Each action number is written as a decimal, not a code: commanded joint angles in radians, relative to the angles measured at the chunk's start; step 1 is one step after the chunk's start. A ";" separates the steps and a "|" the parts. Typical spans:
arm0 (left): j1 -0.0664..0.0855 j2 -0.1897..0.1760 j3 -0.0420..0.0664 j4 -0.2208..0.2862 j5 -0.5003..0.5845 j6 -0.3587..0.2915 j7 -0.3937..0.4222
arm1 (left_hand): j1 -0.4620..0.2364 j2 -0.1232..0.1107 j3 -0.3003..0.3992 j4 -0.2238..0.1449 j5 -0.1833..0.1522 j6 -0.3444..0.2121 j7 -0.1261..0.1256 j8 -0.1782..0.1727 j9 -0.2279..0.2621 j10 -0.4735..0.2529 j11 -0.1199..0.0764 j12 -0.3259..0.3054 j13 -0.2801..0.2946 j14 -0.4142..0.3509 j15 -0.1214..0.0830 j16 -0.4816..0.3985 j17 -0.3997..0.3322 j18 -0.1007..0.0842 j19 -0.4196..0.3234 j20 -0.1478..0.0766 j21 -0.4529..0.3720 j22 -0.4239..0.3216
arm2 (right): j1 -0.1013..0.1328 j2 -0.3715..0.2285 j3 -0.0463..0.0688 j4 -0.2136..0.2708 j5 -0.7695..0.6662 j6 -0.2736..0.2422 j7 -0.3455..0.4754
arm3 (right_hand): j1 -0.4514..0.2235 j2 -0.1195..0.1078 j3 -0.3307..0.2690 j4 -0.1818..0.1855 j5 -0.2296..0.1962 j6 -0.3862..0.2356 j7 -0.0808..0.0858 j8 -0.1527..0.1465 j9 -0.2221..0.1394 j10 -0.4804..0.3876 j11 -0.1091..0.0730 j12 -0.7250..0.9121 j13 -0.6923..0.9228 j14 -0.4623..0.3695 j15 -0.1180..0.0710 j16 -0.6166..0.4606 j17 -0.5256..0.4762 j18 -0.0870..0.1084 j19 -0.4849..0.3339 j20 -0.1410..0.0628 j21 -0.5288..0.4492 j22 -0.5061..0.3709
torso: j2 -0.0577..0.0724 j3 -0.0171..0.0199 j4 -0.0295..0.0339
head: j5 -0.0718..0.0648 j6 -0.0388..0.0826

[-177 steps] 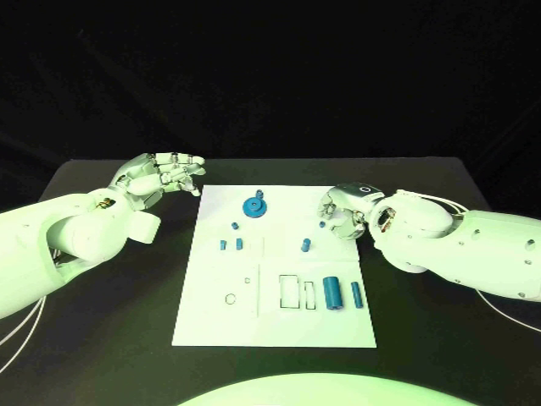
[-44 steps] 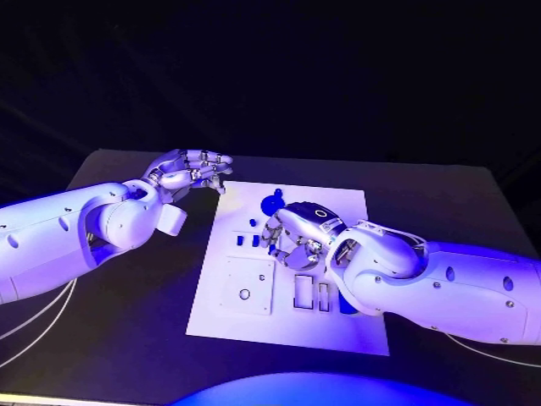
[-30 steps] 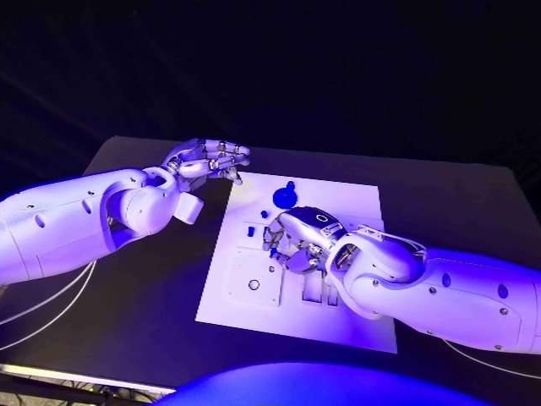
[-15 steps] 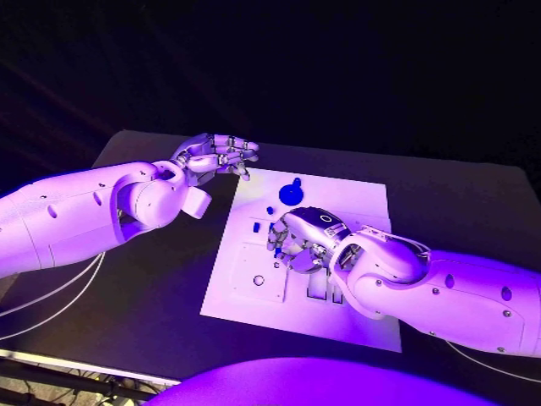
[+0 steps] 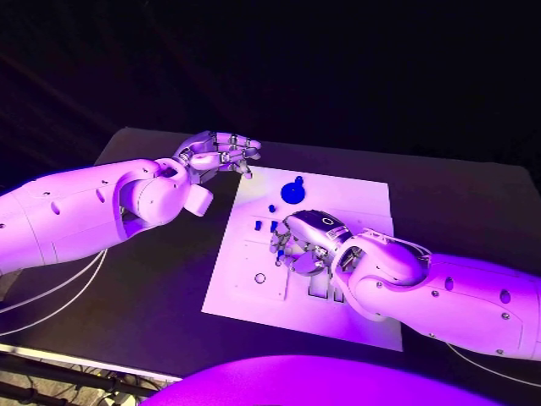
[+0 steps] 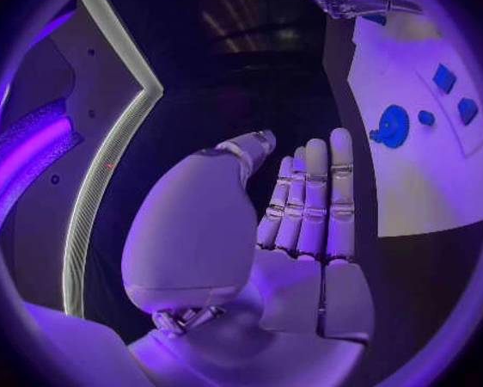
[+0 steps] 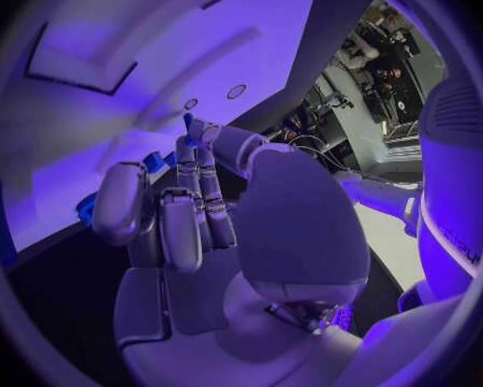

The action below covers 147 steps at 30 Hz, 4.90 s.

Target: Assemble the parts on the task board

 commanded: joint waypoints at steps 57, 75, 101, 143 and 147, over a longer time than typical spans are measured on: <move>0.001 0.001 0.001 -0.006 -0.008 0.016 0.009 | 0.007 0.001 -0.007 0.002 0.002 -0.008 0.020 0.007 -0.002 -0.007 0.002 0.006 -0.001 0.001 0.006 -0.006 -0.002 0.014 0.010 -0.001 -0.008 -0.002 | -0.016 0.006 -0.005 -0.016 -0.010 0.040 0.013 | 0.016 0.029 0.007 -0.003 0.005 0.002 0.006 -0.005 0.002 0.042 -0.035 0.002 0.015 0.044 -0.005 0.001 -0.003 -0.008 -0.012 0.001 -0.007 0.080 | 0.000 -0.0010 0.0002 | 0.007 -0.015; 0.001 -0.001 0.001 -0.006 -0.008 0.014 0.008 | 0.008 0.003 -0.008 0.005 0.003 -0.008 0.020 0.011 -0.002 -0.007 0.001 0.009 -0.002 0.002 0.006 -0.006 -0.003 0.014 0.012 -0.001 -0.010 -0.003 | -0.022 0.011 -0.008 -0.019 -0.005 0.067 0.027 | 0.007 0.028 0.004 -0.001 0.004 -0.002 0.009 -0.007 0.003 0.037 -0.034 -0.003 0.015 0.042 -0.003 -0.003 -0.012 -0.005 -0.020 0.002 -0.023 0.075 | -0.001 -0.0007 -0.0007 | 0.008 -0.019; 0.001 -0.003 0.000 -0.008 -0.006 0.016 0.001 | 0.007 0.004 -0.010 0.007 0.002 -0.009 0.020 0.013 -0.002 -0.007 0.001 0.010 -0.003 0.003 0.006 -0.006 -0.004 0.014 0.013 -0.001 -0.011 -0.004 | -0.020 -0.010 -0.008 -0.019 0.016 0.036 0.057 | -0.023 -0.019 -0.103 -0.017 0.001 -0.158 0.045 -0.067 0.001 -0.269 0.032 -0.076 -0.022 -0.003 0.054 -0.065 -0.135 0.035 -0.125 0.056 -0.266 -0.021 | 0.000 -0.0006 0.0006 | 0.002 -0.011; 0.000 -0.010 -0.002 -0.008 -0.006 0.013 0.000 | 0.007 0.004 -0.011 0.009 0.002 -0.010 0.020 0.014 -0.003 -0.007 0.001 0.011 -0.003 0.003 0.006 -0.006 -0.005 0.014 0.014 -0.001 -0.012 -0.005 | 0.126 -0.284 0.004 0.071 0.087 0.260 -0.002 | 0.007 0.012 -0.391 0.028 0.008 -0.209 0.054 -0.100 -0.001 -0.345 0.028 0.102 -0.018 0.022 0.052 -0.032 -0.086 0.024 -0.064 0.056 -0.246 -0.021 | 0.000 -0.0003 0.0005 | -0.034 0.023; 0.000 -0.010 -0.002 -0.008 -0.006 0.012 0.000 | 0.008 0.004 -0.012 0.010 0.001 -0.010 0.020 0.016 -0.003 -0.007 0.001 0.011 -0.004 0.003 0.006 -0.006 -0.005 0.014 0.014 -0.001 -0.013 -0.005 | 0.125 -0.283 0.004 0.066 0.080 0.254 -0.010 | 0.017 0.023 -0.394 0.031 0.010 -0.200 0.055 -0.096 0.000 -0.338 0.028 0.111 -0.019 0.021 0.052 -0.034 -0.091 0.022 -0.059 0.056 -0.240 -0.019 | 0.000 -0.0003 0.0012 | -0.034 0.024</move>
